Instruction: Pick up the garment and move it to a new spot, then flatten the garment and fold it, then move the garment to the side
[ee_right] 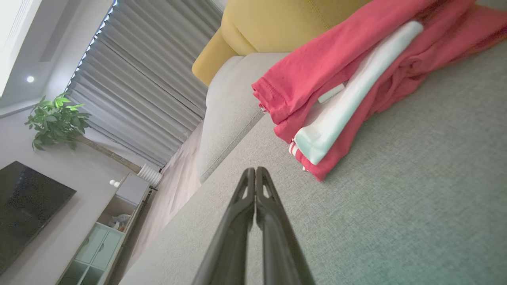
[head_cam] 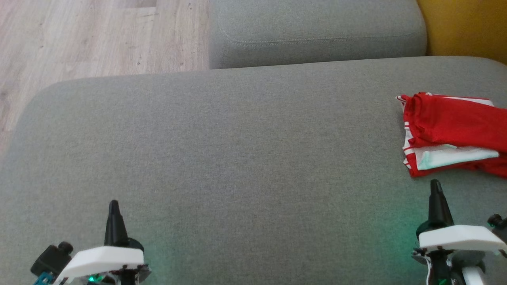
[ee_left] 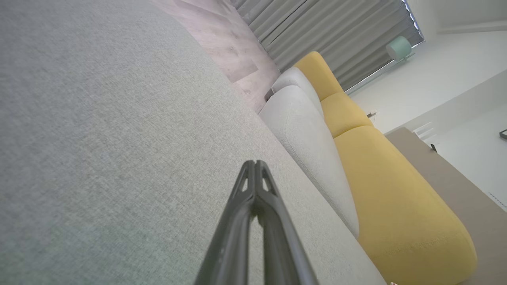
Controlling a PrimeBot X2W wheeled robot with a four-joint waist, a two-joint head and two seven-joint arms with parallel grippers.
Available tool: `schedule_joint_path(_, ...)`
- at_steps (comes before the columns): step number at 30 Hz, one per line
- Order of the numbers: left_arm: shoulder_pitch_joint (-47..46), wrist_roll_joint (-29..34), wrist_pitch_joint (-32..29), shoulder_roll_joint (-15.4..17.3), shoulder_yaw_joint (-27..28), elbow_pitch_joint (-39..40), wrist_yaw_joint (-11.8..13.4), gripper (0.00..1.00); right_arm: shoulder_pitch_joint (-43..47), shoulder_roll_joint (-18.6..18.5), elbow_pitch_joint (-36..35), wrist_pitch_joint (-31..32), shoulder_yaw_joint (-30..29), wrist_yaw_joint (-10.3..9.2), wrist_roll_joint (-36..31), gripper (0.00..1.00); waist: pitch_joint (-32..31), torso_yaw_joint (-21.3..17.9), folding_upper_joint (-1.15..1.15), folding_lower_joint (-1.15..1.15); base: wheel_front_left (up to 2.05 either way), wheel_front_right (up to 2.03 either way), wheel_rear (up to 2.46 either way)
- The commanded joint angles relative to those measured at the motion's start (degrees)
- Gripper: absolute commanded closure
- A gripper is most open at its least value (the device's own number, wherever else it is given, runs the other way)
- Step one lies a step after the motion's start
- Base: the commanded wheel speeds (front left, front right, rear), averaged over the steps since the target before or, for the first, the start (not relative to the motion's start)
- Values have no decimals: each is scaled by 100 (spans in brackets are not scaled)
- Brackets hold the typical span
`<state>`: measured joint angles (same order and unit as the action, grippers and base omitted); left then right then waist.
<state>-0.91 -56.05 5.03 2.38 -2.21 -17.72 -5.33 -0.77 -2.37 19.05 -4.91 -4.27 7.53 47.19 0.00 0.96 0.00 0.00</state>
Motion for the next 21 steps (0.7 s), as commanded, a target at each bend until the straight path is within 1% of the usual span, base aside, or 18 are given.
schedule_joint_path(1,-308,-134,-32,23,146,206,-46,100,-342,-30,-224,42,25,-2,177,100,0,-2,0,0,0,0,0)
schedule_joint_path(21,-378,-1238,-387,31,377,257,-100,100,-405,-37,-312,390,-55,-3,1548,100,6,-32,0,0,0,0,0)
